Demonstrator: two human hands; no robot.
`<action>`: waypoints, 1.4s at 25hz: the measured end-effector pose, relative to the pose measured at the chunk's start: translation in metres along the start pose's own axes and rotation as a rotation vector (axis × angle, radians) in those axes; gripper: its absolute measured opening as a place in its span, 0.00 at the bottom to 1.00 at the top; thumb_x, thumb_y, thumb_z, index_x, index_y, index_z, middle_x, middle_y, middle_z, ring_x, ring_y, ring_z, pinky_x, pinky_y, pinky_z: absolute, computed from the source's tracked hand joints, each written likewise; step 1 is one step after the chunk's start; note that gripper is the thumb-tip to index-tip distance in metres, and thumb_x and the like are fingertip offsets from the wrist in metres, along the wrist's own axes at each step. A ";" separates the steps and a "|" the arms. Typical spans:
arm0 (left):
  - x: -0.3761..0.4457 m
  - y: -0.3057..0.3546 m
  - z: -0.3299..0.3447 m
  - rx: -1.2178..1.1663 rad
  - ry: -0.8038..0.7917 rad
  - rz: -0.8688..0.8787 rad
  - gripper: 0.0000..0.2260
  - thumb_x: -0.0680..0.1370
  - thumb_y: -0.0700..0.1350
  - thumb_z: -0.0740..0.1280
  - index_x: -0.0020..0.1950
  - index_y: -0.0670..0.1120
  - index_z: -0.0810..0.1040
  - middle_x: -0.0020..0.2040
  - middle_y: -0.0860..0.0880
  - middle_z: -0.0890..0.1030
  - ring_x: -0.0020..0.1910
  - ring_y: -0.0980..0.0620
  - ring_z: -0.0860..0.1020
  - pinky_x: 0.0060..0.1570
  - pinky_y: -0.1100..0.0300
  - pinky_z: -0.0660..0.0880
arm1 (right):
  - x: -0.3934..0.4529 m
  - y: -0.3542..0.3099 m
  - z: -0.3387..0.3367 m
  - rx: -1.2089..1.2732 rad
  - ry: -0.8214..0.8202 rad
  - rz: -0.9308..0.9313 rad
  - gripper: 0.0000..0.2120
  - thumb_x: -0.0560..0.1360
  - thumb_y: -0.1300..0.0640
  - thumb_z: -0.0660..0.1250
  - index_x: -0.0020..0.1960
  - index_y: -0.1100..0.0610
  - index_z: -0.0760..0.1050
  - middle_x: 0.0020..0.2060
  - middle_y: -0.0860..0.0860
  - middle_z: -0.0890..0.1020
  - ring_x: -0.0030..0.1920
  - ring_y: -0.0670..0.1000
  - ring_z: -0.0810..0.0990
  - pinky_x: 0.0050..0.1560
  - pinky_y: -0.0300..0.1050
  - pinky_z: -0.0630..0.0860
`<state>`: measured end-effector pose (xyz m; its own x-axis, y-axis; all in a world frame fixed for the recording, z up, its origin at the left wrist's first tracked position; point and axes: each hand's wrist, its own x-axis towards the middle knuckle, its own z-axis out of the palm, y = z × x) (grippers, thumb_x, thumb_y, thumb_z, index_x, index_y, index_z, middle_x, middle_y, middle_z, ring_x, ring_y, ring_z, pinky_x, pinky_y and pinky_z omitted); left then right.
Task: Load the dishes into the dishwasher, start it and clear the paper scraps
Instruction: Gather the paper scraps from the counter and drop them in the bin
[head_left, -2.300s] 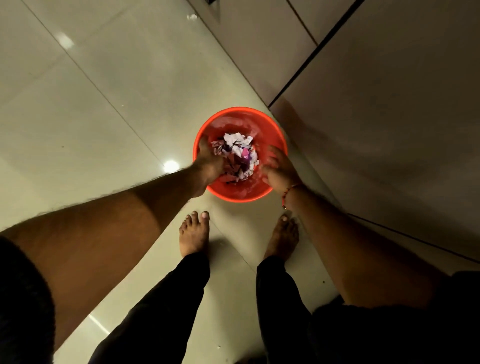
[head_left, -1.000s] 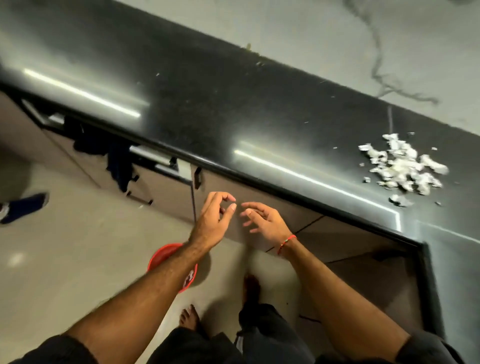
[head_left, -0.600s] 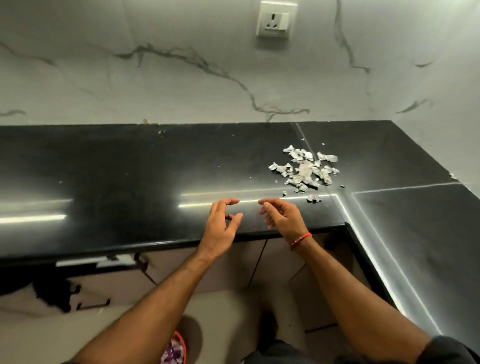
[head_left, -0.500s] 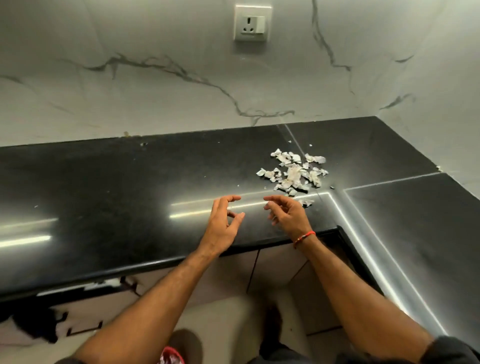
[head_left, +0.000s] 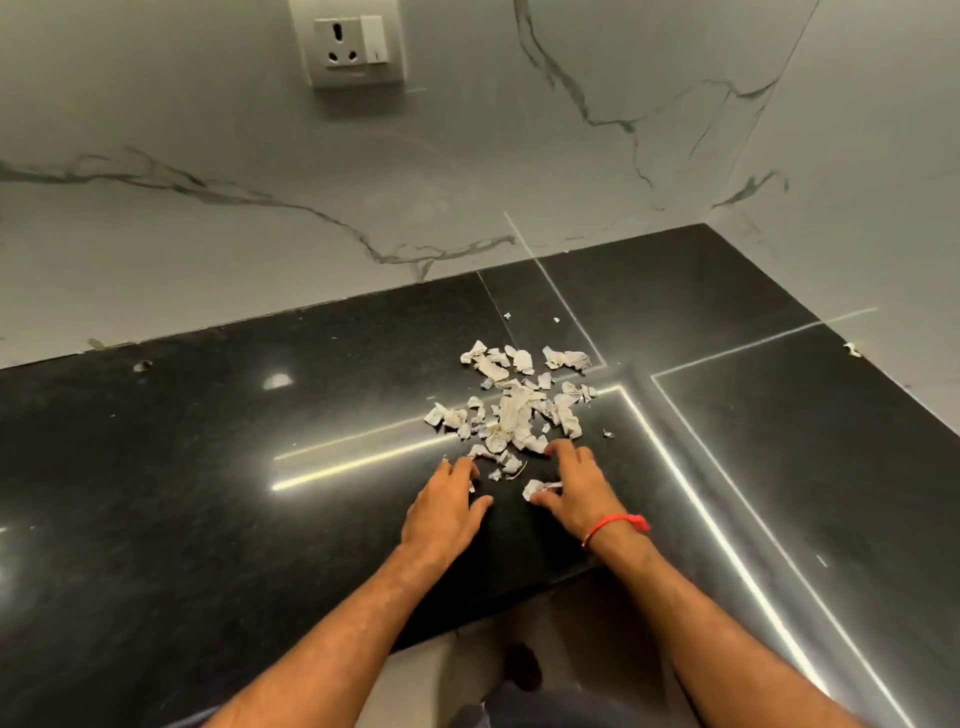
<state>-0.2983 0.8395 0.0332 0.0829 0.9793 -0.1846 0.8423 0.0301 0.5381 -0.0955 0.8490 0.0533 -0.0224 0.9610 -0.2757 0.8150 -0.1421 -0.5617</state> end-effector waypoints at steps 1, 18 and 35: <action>0.007 0.004 0.004 -0.014 0.022 0.007 0.10 0.79 0.51 0.69 0.58 0.53 0.74 0.56 0.51 0.76 0.56 0.50 0.77 0.57 0.51 0.76 | 0.008 -0.001 0.005 0.052 -0.010 -0.022 0.26 0.71 0.57 0.75 0.66 0.52 0.69 0.59 0.55 0.72 0.57 0.57 0.78 0.63 0.52 0.75; 0.080 0.001 -0.036 -0.217 -0.139 -0.063 0.32 0.79 0.56 0.69 0.79 0.49 0.60 0.72 0.46 0.62 0.73 0.46 0.63 0.74 0.47 0.65 | 0.060 0.003 -0.008 0.031 0.121 0.004 0.28 0.76 0.43 0.68 0.73 0.52 0.66 0.63 0.55 0.70 0.63 0.54 0.70 0.69 0.50 0.68; 0.106 0.030 -0.024 0.304 -0.310 0.034 0.68 0.56 0.70 0.79 0.78 0.61 0.32 0.81 0.48 0.38 0.78 0.39 0.47 0.69 0.30 0.63 | 0.164 -0.011 -0.079 -0.496 -0.333 -0.153 0.70 0.48 0.21 0.73 0.72 0.30 0.27 0.79 0.49 0.35 0.78 0.67 0.43 0.70 0.76 0.52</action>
<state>-0.2773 0.9487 0.0493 0.2299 0.8710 -0.4341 0.9510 -0.1064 0.2902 -0.0626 1.0266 0.0764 -0.2745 0.8247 -0.4944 0.9588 0.1956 -0.2061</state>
